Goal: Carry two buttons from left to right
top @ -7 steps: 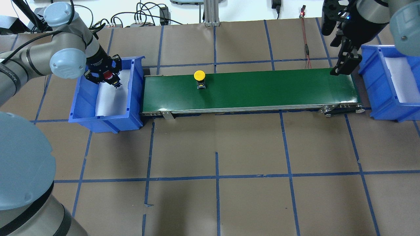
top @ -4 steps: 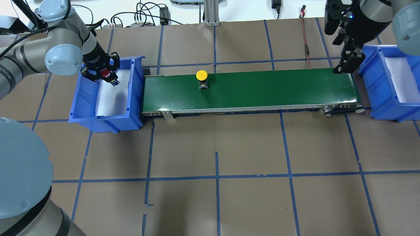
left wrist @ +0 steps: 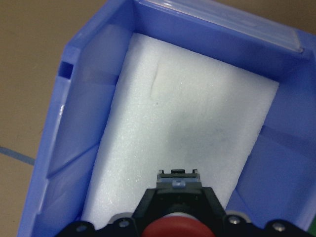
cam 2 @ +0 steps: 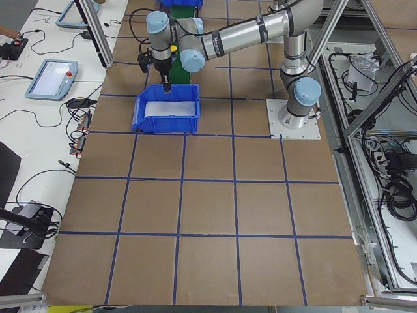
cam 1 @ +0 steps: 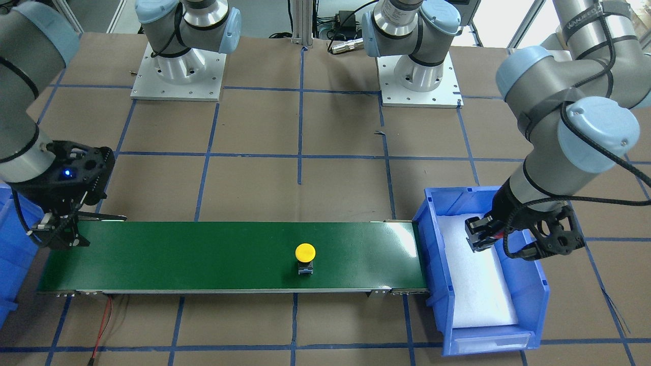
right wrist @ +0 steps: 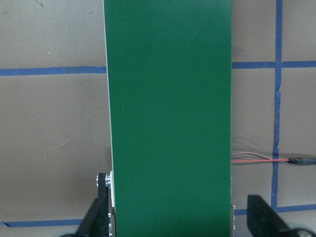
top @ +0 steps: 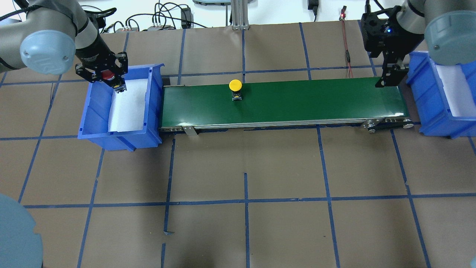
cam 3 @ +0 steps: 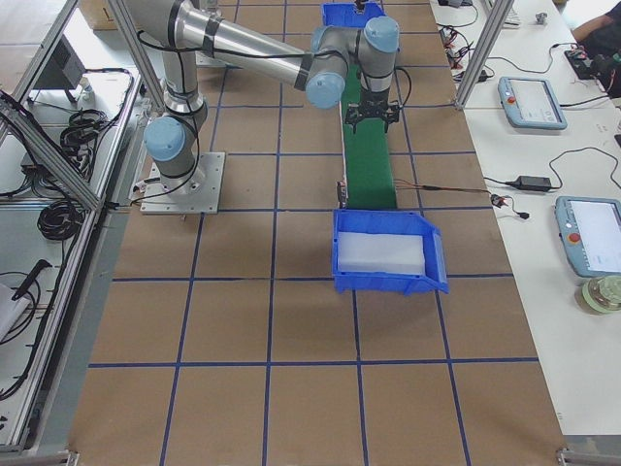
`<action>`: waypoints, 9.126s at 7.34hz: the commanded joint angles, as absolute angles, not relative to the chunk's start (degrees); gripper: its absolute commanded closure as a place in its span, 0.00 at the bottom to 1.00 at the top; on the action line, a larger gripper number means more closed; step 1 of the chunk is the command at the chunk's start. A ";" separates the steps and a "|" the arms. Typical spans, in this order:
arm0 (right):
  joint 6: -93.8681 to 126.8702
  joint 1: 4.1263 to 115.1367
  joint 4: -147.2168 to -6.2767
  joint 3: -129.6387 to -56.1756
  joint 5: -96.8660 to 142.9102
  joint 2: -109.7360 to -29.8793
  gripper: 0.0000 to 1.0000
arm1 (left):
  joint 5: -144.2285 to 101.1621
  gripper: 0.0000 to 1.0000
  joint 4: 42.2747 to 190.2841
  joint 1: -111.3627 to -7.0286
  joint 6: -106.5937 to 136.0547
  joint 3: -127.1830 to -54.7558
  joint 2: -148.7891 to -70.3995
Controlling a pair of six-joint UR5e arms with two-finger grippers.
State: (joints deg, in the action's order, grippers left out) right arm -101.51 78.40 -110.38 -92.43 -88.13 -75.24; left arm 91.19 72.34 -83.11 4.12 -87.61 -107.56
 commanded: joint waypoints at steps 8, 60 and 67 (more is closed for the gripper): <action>-105.29 78.84 -116.54 -94.92 -87.90 -69.35 0.00 | 91.41 0.63 65.65 -97.03 1.23 -84.90 -120.06; -105.64 79.01 -118.04 -94.92 -87.89 -68.73 0.01 | 93.16 0.00 89.91 -89.21 1.85 -87.36 -92.02; -105.73 78.66 -120.23 -94.48 -87.89 -67.68 0.02 | 93.25 0.00 90.09 -89.21 1.93 -87.36 -91.50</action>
State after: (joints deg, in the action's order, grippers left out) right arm -105.72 78.71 -119.60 -94.52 -87.89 -68.15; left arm 93.26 90.09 -89.21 1.99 -87.31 -91.88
